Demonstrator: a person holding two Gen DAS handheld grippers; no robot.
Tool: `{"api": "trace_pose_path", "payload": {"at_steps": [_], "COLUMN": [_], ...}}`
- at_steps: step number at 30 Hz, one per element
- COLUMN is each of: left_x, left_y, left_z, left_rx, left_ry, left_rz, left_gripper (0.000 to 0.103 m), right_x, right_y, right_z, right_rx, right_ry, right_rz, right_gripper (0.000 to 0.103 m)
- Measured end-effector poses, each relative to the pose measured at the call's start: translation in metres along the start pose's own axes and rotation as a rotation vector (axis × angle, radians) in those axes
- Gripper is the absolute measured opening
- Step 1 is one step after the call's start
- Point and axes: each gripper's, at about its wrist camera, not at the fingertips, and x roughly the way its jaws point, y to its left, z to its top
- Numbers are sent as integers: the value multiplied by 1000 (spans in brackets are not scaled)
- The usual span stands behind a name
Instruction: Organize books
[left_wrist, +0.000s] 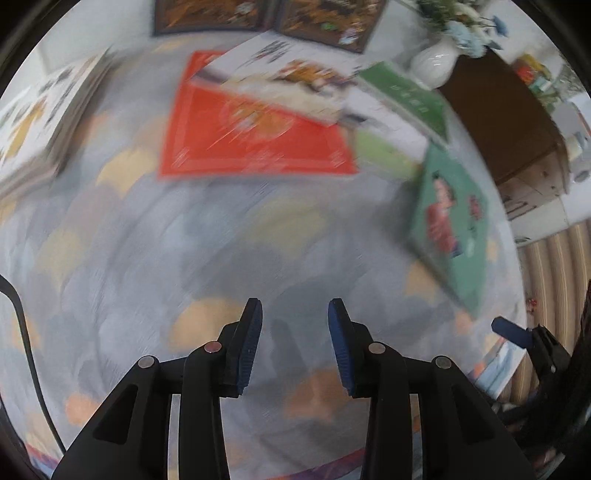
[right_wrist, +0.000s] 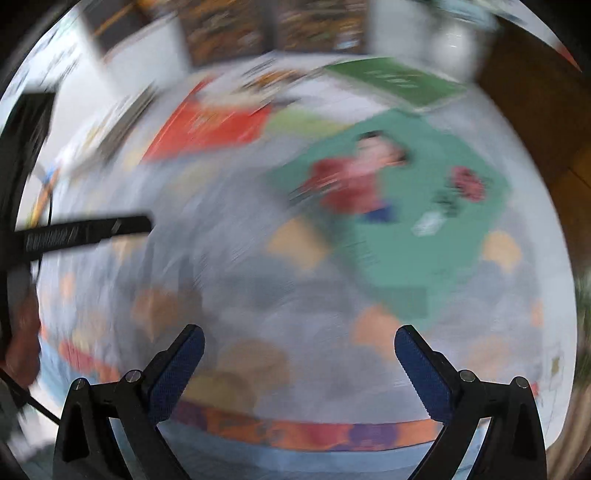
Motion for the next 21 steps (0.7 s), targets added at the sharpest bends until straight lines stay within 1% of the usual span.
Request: {"api": "trace_pose_path", "payload": {"at_steps": [3,5,7,8,11,12,14,21], "left_x": [4,12,17,21,34,37,46,76], "left_y": [-22,-41,-53,-60,-75,-78,-83,-105], "left_z": [18,35,42,49,66,70,78,94], "left_rx": [49,93,123,144,180,187,202,253], "left_ry": [-5,10,17,22,45,52,71,127], "left_rz": [-18,-42,-45,-48,-65,-68,-81,-124], "left_gripper": [34,34,34,34,34,34,34,34], "right_x": [-7,-14,-13,-13,-6,-3,3,29], "right_y": [-40,-61,-77,-88,-105,-110,-115,-118], "right_z": [15,14,25,26,27,27,30,46], "right_rx": [139,232,279,313,393,409,427,446], "right_ry": [-31,-45,-55,-58,-51,-45,-29,-1], "right_rz": [-21,-15,-5,0,23,24,20,54], "right_gripper": [102,99,97,97,96,94,84,76]}}
